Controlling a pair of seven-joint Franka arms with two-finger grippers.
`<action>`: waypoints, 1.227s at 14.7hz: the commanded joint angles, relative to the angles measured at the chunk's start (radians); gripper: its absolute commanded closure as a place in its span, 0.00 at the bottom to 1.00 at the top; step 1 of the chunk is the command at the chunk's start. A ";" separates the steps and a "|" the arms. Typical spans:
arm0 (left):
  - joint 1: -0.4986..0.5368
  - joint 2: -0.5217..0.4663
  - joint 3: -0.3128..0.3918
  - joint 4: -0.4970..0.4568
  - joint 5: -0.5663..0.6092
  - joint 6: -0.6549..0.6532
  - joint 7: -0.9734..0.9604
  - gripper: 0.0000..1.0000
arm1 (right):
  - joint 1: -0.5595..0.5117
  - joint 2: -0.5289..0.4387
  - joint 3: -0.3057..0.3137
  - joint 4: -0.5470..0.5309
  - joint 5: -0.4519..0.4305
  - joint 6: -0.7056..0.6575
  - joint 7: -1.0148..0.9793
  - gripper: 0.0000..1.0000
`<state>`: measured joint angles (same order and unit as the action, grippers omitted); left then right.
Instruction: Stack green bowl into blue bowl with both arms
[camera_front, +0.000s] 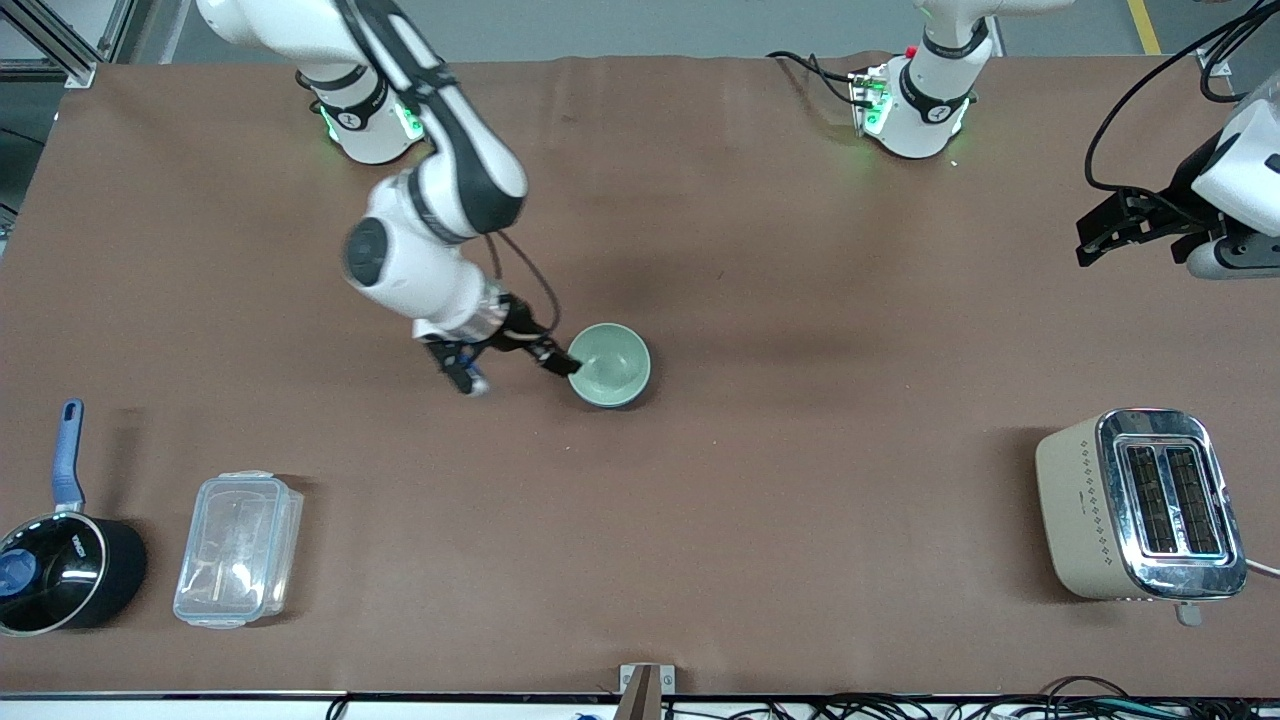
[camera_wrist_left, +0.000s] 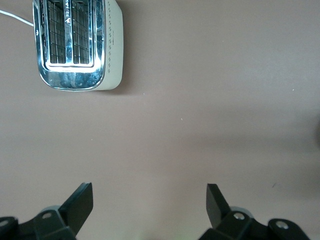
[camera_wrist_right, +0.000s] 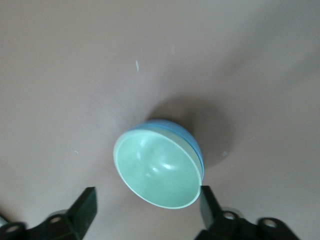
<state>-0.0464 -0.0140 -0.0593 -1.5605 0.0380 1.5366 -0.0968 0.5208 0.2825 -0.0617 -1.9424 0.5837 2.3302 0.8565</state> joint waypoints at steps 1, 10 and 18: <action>-0.003 -0.004 -0.005 -0.001 -0.018 -0.001 0.015 0.00 | -0.157 -0.144 0.003 -0.041 -0.181 -0.141 -0.104 0.00; -0.004 -0.018 -0.022 -0.010 -0.067 0.002 0.040 0.00 | -0.537 -0.445 0.003 -0.027 -0.485 -0.492 -0.630 0.00; 0.002 -0.003 -0.020 0.034 -0.056 0.000 0.038 0.00 | -0.513 -0.436 0.029 0.209 -0.590 -0.687 -0.706 0.00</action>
<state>-0.0507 -0.0150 -0.0780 -1.5410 -0.0147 1.5391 -0.0747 -0.0085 -0.1713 -0.0389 -1.7509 0.0245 1.6411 0.1478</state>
